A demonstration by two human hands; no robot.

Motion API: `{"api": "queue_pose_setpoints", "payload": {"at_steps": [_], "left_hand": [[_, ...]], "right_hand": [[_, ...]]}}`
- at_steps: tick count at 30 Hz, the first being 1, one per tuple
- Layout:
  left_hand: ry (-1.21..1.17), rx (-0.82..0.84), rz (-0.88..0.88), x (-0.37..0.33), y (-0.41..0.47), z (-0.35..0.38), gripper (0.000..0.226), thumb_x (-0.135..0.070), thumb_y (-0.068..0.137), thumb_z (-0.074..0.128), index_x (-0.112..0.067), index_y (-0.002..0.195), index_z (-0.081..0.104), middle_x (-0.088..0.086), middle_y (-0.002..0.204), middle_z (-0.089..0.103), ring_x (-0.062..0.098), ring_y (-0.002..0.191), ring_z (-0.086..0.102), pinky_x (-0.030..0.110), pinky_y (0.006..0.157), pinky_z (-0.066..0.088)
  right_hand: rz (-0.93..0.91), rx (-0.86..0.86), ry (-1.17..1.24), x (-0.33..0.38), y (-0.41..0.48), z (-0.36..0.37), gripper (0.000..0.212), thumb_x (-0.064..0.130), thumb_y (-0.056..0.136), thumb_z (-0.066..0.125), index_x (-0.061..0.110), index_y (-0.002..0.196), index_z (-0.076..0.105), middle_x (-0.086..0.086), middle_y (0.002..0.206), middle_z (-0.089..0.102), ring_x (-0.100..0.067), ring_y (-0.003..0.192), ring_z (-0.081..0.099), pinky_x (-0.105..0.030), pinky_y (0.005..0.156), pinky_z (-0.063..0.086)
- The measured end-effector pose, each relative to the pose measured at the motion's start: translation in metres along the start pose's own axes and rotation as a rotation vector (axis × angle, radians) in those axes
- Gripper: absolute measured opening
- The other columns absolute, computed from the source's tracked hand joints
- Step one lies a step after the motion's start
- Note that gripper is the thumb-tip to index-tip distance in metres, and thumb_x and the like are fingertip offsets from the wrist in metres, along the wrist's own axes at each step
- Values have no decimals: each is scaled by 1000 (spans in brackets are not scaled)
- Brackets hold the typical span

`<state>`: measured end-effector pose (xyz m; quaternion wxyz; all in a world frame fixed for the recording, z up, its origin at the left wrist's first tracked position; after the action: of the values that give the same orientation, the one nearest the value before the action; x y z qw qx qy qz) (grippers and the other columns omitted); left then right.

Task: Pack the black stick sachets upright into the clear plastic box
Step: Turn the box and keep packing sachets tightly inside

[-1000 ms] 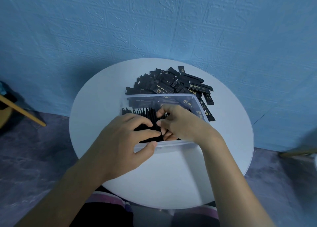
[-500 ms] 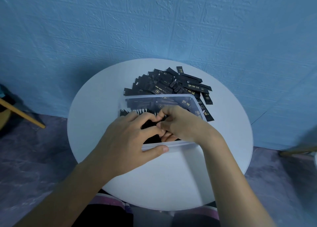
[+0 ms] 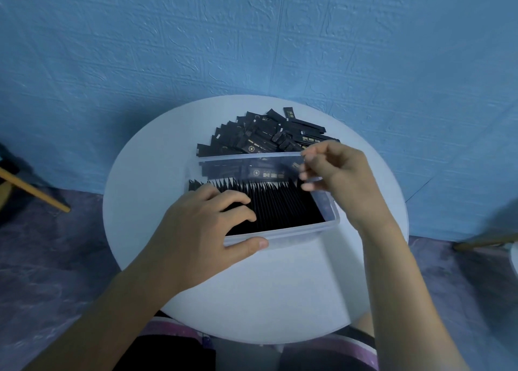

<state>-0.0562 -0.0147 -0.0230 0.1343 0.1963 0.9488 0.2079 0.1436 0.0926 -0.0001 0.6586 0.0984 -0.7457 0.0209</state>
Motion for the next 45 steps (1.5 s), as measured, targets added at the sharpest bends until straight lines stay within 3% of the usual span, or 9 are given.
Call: {"api": "queue_pose_setpoints", "payload": {"at_steps": [2, 5, 9, 12, 22, 28, 35, 41, 45], "left_hand": [[-2, 2, -8, 1, -1, 0, 47, -70, 91, 46, -34, 101, 74, -18, 121, 66, 13, 91, 57, 29, 72, 45], [-1, -1, -11, 2, -2, -1, 46, -70, 91, 47, -35, 101, 74, -19, 121, 66, 12, 90, 56, 28, 72, 45], [-4, -5, -18, 2, -3, -2, 45, -70, 90, 48, -35, 101, 74, -19, 121, 66, 12, 88, 56, 29, 71, 46], [-8, -6, -19, 2, -2, -1, 45, -70, 90, 47, -34, 100, 74, -18, 121, 66, 12, 88, 56, 29, 72, 45], [-8, 0, -19, 2, -3, -1, 47, -70, 90, 46, -34, 101, 75, -18, 121, 67, 12, 86, 56, 29, 71, 43], [-13, -8, -24, 1, -2, -2, 46, -70, 90, 47, -35, 99, 74, -19, 120, 67, 12, 86, 56, 30, 71, 45], [-19, -5, -27, 2, -3, -2, 45, -70, 90, 47, -35, 100, 74, -20, 121, 66, 11, 87, 56, 30, 72, 47], [-22, -9, -25, 2, -2, -1, 46, -71, 90, 47, -35, 100, 74, -20, 121, 66, 11, 88, 56, 31, 72, 47], [-14, -8, -26, 2, -3, -2, 45, -71, 90, 47, -36, 100, 74, -20, 121, 66, 11, 89, 56, 29, 73, 44]], "right_hand": [[-41, -134, 4, -4, 4, -17, 17, -1, 97, 57, 8, 91, 69, -8, 76, 65, -13, 65, 62, -22, 60, 54], [-18, -257, -256, -21, 11, -40, 13, 9, 94, 65, 20, 92, 72, 3, 80, 68, -14, 70, 62, -27, 68, 55], [107, -134, -651, -49, 15, -43, 17, 26, 89, 72, 27, 106, 70, 8, 96, 71, -19, 88, 67, -37, 85, 55], [123, -62, -795, -54, 11, -35, 31, 33, 86, 73, 27, 115, 66, 4, 102, 66, -23, 95, 62, -34, 83, 50], [159, -89, -750, -63, 12, -44, 33, 24, 87, 73, 27, 116, 58, 7, 81, 59, -24, 83, 61, -39, 74, 54], [164, -90, -703, -65, 14, -47, 12, 26, 87, 73, 21, 86, 62, 6, 66, 53, -20, 67, 49, -31, 61, 40], [161, -116, -677, -61, 16, -47, 18, 31, 88, 72, 20, 83, 59, 0, 79, 67, -24, 71, 60, -33, 62, 48], [83, -100, -483, -49, 16, -49, 15, 23, 90, 71, 28, 102, 66, 1, 92, 68, -22, 75, 63, -38, 67, 54], [83, -106, -422, -34, 11, -48, 7, 20, 90, 71, 26, 89, 71, -2, 82, 71, -29, 68, 66, -49, 69, 62]]}}
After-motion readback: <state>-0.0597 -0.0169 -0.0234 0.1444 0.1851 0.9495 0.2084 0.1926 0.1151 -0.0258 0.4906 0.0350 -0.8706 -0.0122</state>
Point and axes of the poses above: each hand's wrist, its own y-axis towards the middle knuckle, its own z-axis out of the palm, x = y × z, the point moved 6 cm from there along y, towards the middle knuckle
